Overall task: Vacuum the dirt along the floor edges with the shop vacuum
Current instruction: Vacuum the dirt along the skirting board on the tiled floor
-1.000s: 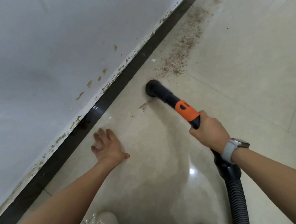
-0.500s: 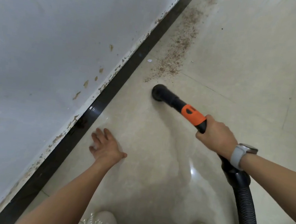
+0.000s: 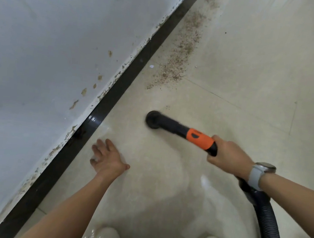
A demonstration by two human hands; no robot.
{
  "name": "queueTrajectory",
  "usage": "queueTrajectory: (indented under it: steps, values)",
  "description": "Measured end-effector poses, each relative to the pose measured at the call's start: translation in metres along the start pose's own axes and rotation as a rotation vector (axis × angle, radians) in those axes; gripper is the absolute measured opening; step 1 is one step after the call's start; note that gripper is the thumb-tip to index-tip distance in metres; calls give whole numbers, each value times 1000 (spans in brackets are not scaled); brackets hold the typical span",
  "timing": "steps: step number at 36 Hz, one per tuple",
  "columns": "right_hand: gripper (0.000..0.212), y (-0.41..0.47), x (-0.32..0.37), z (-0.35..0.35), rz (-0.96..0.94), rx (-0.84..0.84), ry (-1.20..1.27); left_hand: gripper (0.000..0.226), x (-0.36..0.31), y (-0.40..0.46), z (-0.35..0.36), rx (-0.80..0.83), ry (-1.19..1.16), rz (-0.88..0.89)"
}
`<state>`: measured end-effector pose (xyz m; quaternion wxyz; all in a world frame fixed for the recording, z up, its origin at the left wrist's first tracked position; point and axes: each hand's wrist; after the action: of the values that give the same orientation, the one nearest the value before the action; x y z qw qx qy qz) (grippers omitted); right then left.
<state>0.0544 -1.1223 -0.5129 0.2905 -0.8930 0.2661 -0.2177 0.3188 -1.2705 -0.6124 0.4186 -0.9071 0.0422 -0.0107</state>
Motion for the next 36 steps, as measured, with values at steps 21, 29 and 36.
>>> queueTrajectory:
  steps: [21,29,36]
  values:
    - [25,-10,11,-36,146,-21,84,85,-29,-33,-49,179,-316,118]
    - [27,-83,19,-195,212,-124,310,21,-131,-192,-178,218,-776,346]
    - [25,-182,52,-351,130,-179,462,10,-216,-354,-295,350,-1034,420]
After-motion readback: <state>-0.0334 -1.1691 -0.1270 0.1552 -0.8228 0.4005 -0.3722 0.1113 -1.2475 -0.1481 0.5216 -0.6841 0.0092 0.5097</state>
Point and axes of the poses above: each hand's wrist, its own y-axis towards the middle knuckle, its own z-axis out of the palm, x = y × z, and after that the axes turned 8 degrees about x, right-handed
